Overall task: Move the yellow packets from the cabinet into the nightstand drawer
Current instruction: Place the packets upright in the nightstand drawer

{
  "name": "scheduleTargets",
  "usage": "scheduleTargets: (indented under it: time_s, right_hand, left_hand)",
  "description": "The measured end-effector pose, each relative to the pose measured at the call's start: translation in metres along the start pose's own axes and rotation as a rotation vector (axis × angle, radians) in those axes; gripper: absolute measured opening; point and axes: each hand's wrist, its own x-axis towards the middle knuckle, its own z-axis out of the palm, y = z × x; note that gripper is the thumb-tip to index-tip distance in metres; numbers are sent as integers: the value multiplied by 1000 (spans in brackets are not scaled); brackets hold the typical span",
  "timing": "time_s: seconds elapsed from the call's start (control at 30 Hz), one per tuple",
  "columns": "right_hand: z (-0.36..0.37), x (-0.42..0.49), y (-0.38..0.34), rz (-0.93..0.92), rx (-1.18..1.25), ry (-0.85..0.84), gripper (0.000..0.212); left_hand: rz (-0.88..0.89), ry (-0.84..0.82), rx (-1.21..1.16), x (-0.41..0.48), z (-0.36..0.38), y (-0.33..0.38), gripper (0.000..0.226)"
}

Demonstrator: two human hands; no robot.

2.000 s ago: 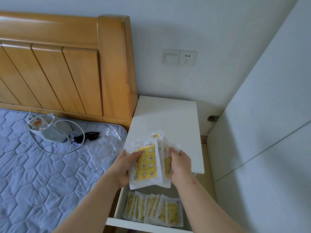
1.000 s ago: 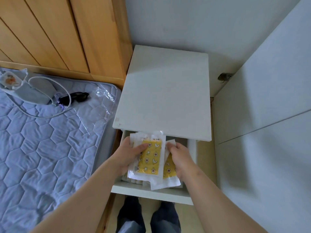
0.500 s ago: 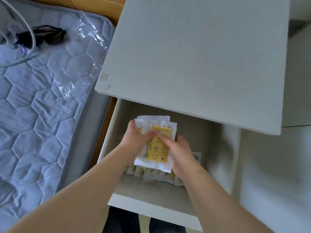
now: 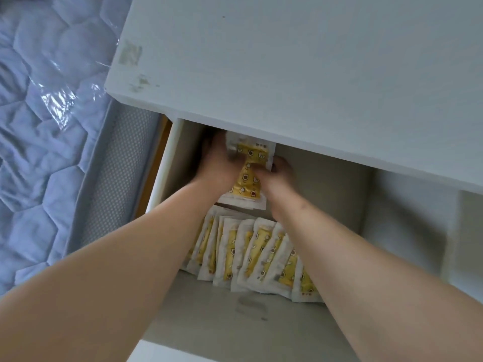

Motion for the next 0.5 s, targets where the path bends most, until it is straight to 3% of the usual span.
scheduleTargets:
  time_s: [0.17, 0.33, 0.5]
  right_hand:
    - [-5, 12, 13, -45, -193, 88, 50]
    - [-20, 8, 22, -61, -378, 107, 55]
    - [-38, 0, 22, -162, -541, 108, 64]
  left_hand:
    - [88, -41, 251, 0, 3, -9, 65]
    - [136, -20, 654, -2, 8, -6, 88]
    - [238, -197, 801, 6, 14, -2, 96]
